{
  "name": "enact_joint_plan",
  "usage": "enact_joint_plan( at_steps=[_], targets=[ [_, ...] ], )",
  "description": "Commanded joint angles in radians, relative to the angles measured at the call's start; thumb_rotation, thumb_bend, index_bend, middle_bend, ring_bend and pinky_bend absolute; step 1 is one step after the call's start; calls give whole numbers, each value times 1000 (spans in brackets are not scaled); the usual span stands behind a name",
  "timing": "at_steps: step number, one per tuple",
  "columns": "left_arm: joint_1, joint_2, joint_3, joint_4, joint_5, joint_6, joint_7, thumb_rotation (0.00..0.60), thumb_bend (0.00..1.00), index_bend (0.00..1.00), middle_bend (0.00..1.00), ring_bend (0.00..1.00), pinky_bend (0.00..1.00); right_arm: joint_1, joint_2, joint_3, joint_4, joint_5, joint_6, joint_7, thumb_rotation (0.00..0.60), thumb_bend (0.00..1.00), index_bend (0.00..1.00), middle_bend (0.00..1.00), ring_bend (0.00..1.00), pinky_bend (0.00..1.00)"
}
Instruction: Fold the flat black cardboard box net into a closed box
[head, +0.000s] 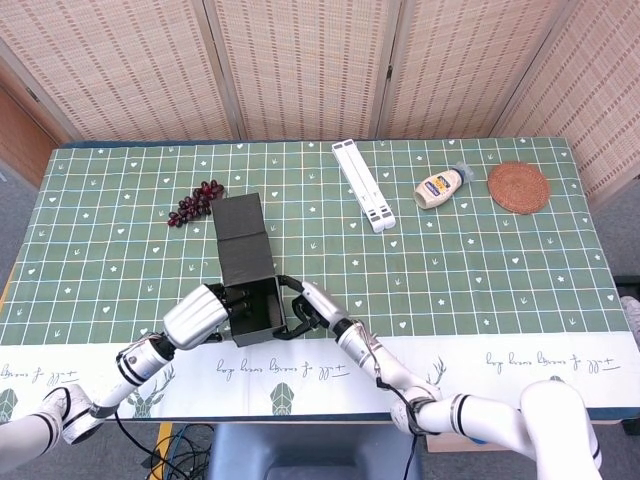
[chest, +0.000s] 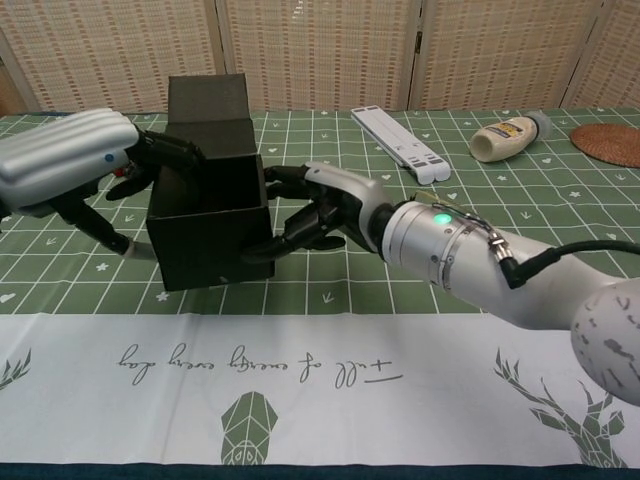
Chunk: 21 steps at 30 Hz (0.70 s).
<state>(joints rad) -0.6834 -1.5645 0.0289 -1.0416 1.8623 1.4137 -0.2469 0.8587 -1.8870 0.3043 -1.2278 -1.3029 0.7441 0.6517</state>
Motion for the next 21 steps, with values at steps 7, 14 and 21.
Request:
enact_joint_plan(
  at_steps=[7, 14, 21],
  targets=[
    [-2, -113, 39, 187, 4, 2, -70, 600, 111, 463, 387, 509, 638, 12, -83, -47, 134, -35, 7, 9, 600, 111, 329, 395, 818, 1000],
    [-2, -159, 69, 272, 11, 5, -92, 600, 111, 463, 387, 509, 638, 6, -122, -76, 209, -70, 32, 41, 600, 110, 329, 388, 809, 1000],
    [0, -171, 88, 281, 12, 9, -78, 600, 111, 463, 387, 509, 633, -6, -140, -106, 249, -111, 71, 68, 600, 111, 329, 387, 804, 1000]
  ],
)
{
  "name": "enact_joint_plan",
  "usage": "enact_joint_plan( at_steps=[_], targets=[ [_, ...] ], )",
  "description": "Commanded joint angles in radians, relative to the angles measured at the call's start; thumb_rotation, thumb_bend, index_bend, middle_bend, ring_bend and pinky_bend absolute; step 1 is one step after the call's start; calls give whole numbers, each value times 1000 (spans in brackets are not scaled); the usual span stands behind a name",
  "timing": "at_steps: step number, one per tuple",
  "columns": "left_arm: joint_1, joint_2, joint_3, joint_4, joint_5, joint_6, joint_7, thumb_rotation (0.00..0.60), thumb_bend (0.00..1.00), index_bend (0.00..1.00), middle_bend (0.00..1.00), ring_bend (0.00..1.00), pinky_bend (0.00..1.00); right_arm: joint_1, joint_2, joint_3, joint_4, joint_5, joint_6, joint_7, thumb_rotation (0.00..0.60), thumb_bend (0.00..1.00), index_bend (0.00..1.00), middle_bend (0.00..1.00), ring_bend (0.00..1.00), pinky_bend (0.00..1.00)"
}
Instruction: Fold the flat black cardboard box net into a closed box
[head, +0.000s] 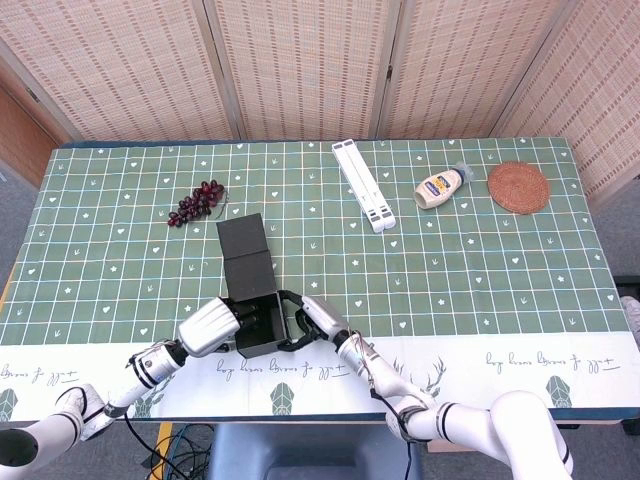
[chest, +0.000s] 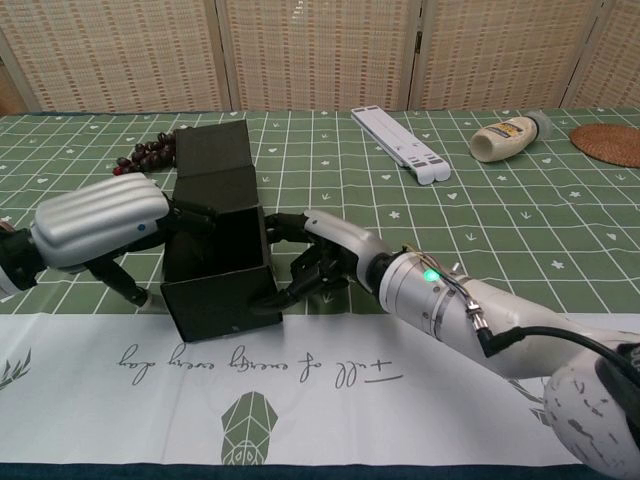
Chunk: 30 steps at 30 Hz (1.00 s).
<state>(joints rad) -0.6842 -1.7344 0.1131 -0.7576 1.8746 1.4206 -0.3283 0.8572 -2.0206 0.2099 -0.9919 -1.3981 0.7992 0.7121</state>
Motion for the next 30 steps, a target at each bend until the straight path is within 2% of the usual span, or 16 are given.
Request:
enact_joint_plan(
  at_steps=[1, 14, 30],
  targets=[
    [1, -1, 5, -4, 1, 4, 9, 600, 111, 463, 387, 509, 632, -7, -8, -16, 17, -21, 22, 9, 600, 111, 329, 387, 804, 1000],
    [9, 13, 5, -55, -8, 27, 103, 600, 111, 466, 405, 511, 625, -32, -13, -55, 43, -66, 81, 26, 600, 111, 329, 388, 800, 1000],
    [45, 84, 15, -217, -42, -27, 249, 600, 111, 495, 452, 556, 617, -36, -19, -65, 57, -76, 92, 29, 600, 116, 329, 385, 799, 1000]
  ],
)
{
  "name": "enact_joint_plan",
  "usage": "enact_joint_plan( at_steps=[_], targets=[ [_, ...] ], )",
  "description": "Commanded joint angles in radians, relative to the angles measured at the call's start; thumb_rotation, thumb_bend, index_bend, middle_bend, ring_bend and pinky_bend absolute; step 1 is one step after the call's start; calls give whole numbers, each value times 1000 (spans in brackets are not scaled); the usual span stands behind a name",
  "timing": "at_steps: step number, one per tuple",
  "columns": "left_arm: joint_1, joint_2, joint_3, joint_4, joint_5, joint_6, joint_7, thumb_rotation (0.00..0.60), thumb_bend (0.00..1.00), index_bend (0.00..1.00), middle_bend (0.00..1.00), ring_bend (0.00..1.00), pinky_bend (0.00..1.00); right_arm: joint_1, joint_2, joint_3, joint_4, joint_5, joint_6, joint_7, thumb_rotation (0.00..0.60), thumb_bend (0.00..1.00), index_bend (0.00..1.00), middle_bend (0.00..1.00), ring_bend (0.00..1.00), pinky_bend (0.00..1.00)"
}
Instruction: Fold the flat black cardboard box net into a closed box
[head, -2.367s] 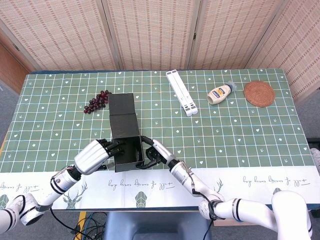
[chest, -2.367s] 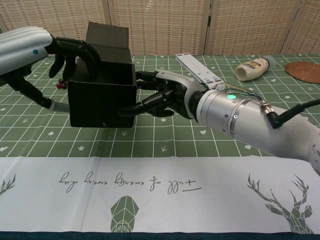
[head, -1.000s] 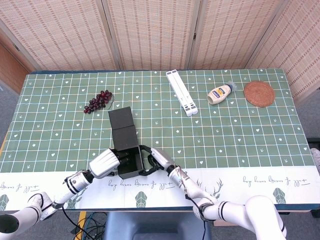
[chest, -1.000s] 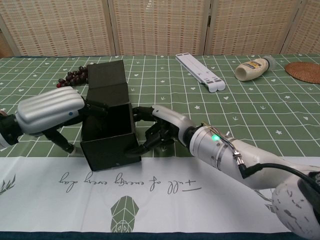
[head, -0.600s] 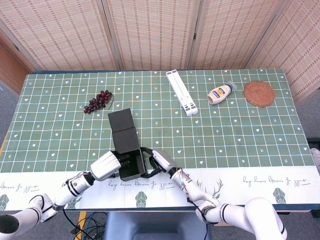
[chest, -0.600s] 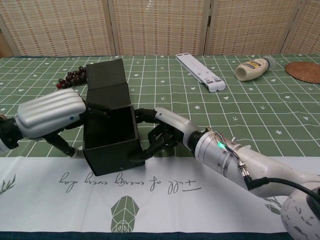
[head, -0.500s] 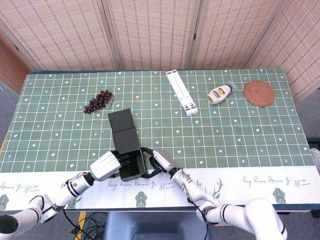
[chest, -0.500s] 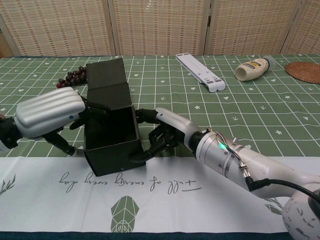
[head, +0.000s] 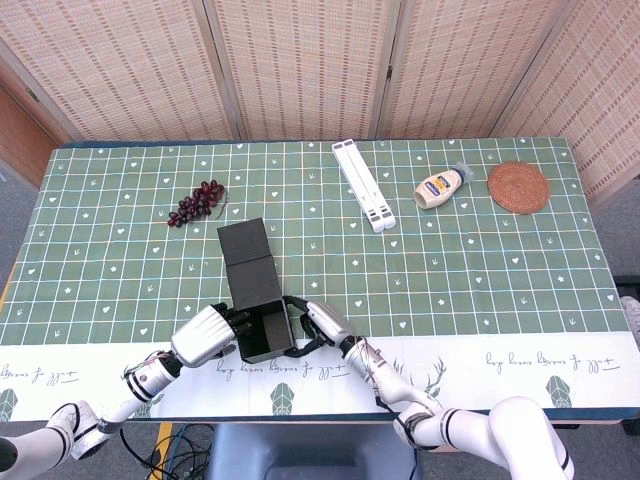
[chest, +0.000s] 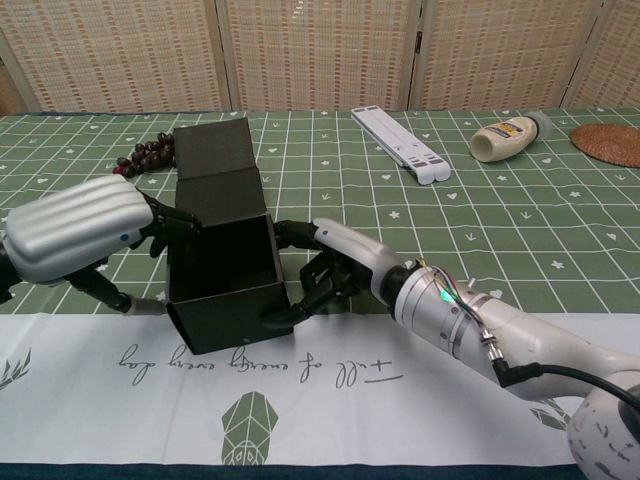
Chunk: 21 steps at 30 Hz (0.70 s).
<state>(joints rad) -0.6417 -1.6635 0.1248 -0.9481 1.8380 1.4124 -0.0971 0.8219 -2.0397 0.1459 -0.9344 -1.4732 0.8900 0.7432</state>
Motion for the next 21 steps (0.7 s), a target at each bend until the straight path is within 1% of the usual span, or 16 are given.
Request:
enact_joint_plan(
  at_steps=[1, 6, 17, 21],
  targets=[
    [3, 17, 4, -38, -8, -24, 23, 600, 111, 494, 452, 557, 614, -1, 1, -1, -1, -1, 1, -3, 600, 116, 329, 385, 799, 1000],
    [7, 23, 4, -67, -13, -37, 33, 600, 111, 496, 452, 557, 608, -2, 2, -4, -5, -1, 1, -7, 600, 117, 329, 385, 799, 1000],
    [4, -4, 6, -44, 0, -48, 27, 600, 111, 522, 466, 563, 598, -6, 8, -10, -14, -5, 2, -13, 600, 118, 329, 385, 799, 1000],
    [1, -14, 7, -32, 7, -49, 30, 600, 111, 562, 493, 563, 598, -5, 9, -11, -18, -6, 2, -11, 600, 118, 329, 385, 799, 1000]
  ],
)
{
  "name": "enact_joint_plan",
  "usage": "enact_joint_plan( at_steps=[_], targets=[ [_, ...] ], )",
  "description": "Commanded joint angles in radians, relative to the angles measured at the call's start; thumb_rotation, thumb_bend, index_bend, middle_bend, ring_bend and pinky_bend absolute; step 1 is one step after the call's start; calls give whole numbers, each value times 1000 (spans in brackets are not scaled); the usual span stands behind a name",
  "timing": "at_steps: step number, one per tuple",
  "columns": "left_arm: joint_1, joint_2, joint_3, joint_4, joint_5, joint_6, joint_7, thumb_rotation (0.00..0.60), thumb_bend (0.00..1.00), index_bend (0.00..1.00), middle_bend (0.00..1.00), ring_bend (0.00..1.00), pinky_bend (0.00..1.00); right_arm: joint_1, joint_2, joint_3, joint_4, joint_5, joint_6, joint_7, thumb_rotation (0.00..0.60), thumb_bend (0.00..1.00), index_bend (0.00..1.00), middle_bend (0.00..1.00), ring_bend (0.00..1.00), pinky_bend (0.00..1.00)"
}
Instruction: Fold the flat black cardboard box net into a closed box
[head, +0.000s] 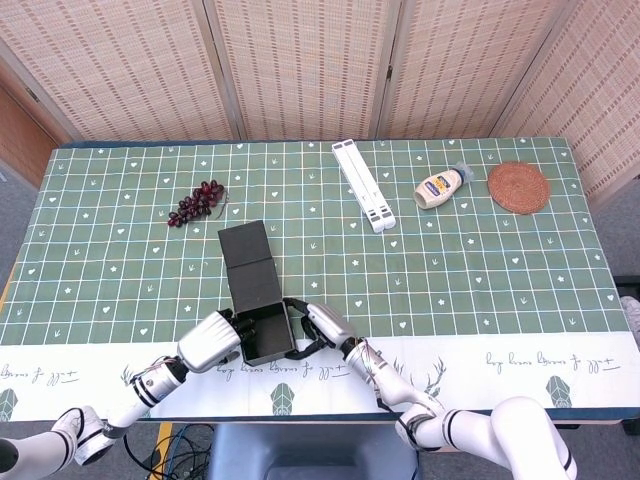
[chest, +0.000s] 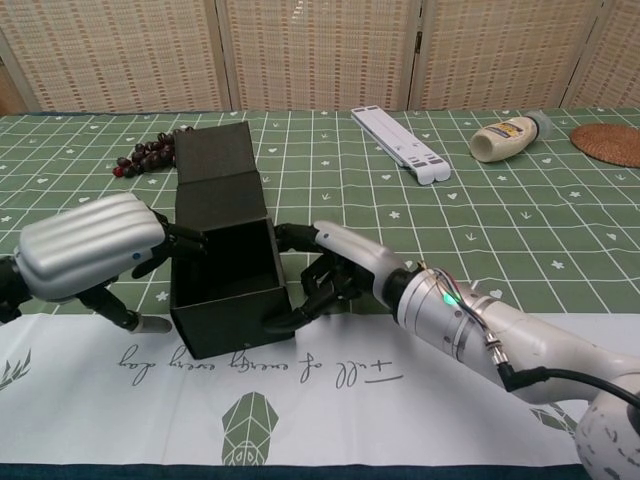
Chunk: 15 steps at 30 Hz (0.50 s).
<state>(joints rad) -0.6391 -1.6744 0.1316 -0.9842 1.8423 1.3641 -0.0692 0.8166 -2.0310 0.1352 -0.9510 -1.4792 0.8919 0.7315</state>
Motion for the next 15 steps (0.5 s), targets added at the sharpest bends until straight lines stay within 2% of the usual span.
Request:
enact_joint_plan(
  at_steps=[1, 15],
  targets=[
    [-2, -5, 2, 7, 3, -3, 4, 600, 111, 573, 500, 564, 598, 0, 1, -1, -2, -1, 0, 0, 600, 118, 329, 385, 799, 1000],
    [-9, -19, 4, 12, 9, -23, 22, 600, 111, 612, 539, 564, 597, -4, -1, -7, -5, -4, 4, -3, 600, 119, 329, 385, 799, 1000]
  ],
)
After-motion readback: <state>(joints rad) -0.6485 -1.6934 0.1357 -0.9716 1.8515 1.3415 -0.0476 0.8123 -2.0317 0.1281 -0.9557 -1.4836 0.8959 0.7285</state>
